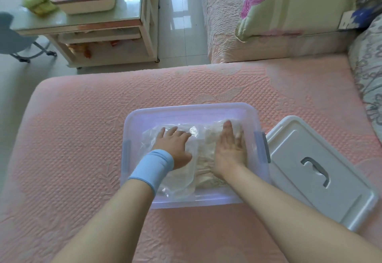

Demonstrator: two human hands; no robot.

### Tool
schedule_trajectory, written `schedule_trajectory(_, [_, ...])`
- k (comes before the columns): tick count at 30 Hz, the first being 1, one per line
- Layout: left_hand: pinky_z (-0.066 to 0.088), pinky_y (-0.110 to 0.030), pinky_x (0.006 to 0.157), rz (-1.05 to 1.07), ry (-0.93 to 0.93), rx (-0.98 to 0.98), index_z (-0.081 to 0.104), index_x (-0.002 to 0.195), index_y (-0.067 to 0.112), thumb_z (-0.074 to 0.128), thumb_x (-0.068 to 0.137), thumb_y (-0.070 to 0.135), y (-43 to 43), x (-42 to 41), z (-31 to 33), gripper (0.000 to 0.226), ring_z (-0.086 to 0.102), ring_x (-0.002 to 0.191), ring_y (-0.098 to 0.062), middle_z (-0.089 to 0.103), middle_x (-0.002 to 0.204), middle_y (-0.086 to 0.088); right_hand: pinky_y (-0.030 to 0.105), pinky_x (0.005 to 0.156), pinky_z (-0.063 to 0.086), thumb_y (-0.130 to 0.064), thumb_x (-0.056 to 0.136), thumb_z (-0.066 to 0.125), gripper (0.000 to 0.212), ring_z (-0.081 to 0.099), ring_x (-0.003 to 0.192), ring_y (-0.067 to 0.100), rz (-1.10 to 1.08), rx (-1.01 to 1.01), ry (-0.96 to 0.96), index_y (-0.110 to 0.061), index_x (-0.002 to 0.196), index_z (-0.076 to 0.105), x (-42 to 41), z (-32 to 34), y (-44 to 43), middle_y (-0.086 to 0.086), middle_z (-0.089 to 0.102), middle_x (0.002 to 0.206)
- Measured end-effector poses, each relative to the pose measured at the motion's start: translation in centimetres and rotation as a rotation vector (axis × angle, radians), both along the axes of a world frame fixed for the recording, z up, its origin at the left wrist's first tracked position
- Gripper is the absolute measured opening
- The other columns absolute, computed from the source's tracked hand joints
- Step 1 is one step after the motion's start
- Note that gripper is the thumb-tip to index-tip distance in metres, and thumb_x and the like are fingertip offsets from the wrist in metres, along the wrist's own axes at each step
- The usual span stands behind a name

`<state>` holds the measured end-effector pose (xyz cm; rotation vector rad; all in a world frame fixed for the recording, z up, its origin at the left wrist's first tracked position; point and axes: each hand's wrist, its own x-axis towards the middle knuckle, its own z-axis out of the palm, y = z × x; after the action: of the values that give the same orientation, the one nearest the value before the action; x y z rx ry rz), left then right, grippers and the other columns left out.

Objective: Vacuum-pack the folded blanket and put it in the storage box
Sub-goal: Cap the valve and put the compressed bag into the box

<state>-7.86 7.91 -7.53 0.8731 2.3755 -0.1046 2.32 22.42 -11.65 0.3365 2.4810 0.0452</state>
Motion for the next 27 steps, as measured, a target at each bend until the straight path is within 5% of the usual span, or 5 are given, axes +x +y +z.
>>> schedule_trajectory(5, [-0.006, -0.044, 0.120, -0.136, -0.174, -0.312, -0.021, 0.150, 0.029, 0.075, 0.065, 0.059, -4.1, 1.1, 0.0, 0.132, -0.024, 0.145, -0.024, -0.028, 0.158, 0.000, 0.055, 0.120, -0.007, -0.047, 0.080, 0.054, 0.104, -0.036, 0.145, 0.022, 0.022, -0.517, 0.088, -0.030, 0.157, -0.014, -0.7, 1.0, -4.5, 0.006, -0.033, 0.161])
schedule_trajectory(9, [-0.008, -0.044, 0.120, -0.148, -0.205, -0.388, -0.028, 0.147, 0.026, 0.081, 0.058, 0.062, -4.7, 2.0, -2.6, 0.146, -0.030, 0.143, -0.024, -0.037, 0.153, -0.009, 0.074, 0.110, -0.005, -0.071, 0.062, 0.075, 0.139, -0.038, 0.144, 0.022, 0.027, -0.455, -0.133, -0.041, 0.149, -0.028, -0.4, -1.8, -5.9, -0.002, -0.043, 0.154])
schedule_trajectory(19, [0.005, -0.038, 0.122, -0.232, 0.026, -0.350, -0.021, 0.151, 0.015, 0.086, 0.058, 0.051, -5.6, 1.3, -6.2, 0.146, -0.020, 0.147, -0.026, -0.028, 0.157, -0.011, 0.073, 0.113, 0.012, -0.065, 0.075, 0.072, 0.122, -0.025, 0.150, 0.019, -0.052, -0.412, -0.091, -0.037, 0.156, -0.016, -2.0, -4.3, -7.0, -0.007, -0.031, 0.161])
schedule_trajectory(23, [0.014, -0.043, 0.120, -0.171, -0.088, -0.467, 0.010, 0.154, 0.021, 0.077, 0.072, 0.050, -1.9, 0.8, -2.1, 0.110, -0.004, 0.149, -0.027, -0.006, 0.162, -0.008, 0.046, 0.119, 0.029, -0.047, 0.089, 0.066, 0.080, 0.010, 0.153, 0.023, -0.106, -0.552, 0.055, -0.026, 0.155, 0.028, -1.5, -0.5, -4.6, 0.002, 0.009, 0.166])
schedule_trajectory(27, [0.038, -0.040, 0.104, -0.114, 0.072, -0.136, 0.051, 0.133, 0.026, 0.049, 0.088, 0.027, 3.9, 1.8, 3.3, 0.045, 0.040, 0.132, -0.025, 0.040, 0.145, -0.003, 0.041, 0.094, 0.048, -0.012, 0.092, 0.057, 0.036, 0.057, 0.116, 0.029, -0.191, -0.680, 0.587, -0.014, 0.127, 0.065, 1.7, 4.5, -0.5, 0.008, 0.061, 0.124])
